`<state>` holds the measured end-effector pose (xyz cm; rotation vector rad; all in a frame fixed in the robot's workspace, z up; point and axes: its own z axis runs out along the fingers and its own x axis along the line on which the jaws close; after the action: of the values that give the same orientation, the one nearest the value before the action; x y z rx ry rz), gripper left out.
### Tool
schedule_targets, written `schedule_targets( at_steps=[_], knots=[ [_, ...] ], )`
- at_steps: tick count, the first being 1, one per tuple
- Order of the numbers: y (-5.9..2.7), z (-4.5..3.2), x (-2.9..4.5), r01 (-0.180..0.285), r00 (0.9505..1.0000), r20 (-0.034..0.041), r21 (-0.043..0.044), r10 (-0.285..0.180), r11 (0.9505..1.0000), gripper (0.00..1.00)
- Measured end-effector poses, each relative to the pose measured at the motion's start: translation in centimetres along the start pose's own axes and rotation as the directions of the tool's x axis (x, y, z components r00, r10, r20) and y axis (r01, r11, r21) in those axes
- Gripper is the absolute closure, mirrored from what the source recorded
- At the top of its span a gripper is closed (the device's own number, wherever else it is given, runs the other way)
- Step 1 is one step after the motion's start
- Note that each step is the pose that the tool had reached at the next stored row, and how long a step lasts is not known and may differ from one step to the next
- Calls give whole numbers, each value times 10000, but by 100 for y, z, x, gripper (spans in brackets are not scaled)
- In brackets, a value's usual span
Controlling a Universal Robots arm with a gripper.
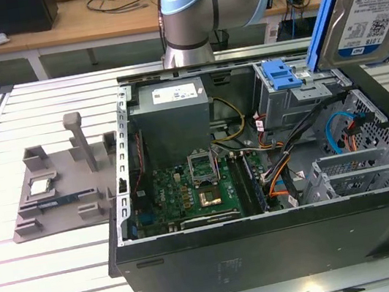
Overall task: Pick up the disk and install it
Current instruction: 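Pick up the disk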
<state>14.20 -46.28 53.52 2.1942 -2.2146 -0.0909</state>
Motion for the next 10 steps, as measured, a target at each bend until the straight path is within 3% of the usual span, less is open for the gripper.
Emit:
schedule_targets(
  at_steps=[10],
  knots=[
    [-2, -7, 295, 0, 10000, 1, 0, 0, 10000, 63]
  ],
)
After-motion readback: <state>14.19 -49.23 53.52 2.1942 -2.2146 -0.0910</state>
